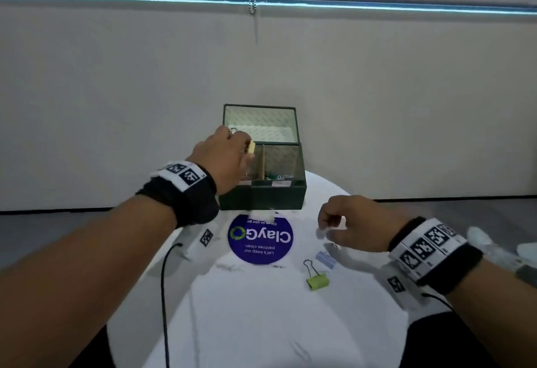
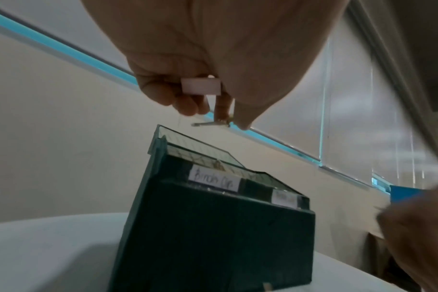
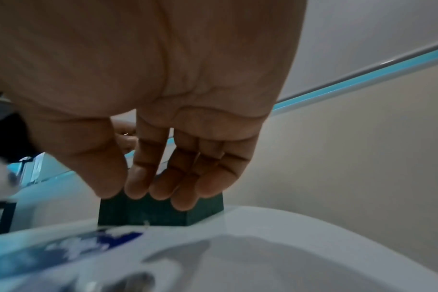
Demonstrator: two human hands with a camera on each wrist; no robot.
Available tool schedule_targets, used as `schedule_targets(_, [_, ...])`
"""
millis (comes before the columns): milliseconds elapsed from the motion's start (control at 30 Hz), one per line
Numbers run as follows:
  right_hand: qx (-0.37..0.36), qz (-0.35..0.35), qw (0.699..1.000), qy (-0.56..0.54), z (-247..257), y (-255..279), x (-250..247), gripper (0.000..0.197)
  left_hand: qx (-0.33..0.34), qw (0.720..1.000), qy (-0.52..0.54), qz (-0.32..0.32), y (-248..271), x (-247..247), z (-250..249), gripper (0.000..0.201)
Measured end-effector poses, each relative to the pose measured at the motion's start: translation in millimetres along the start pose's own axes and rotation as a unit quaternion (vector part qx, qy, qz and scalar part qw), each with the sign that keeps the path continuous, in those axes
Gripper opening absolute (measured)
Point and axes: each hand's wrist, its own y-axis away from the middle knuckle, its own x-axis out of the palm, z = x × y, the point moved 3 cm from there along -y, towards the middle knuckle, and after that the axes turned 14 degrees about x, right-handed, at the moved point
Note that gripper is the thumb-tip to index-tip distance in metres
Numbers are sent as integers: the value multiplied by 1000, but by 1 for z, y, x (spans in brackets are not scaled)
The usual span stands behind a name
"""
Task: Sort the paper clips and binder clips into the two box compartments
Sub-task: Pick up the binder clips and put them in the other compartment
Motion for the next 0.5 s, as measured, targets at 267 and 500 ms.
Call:
schedule_targets(267, [36,124,980,-150,-18,17,31,58,103,991,-80,25,2,8,-35,34])
schedule_targets(500, [-27,88,994,-52,-12,24,33,60,369,872,67,315,108,46,-129,34])
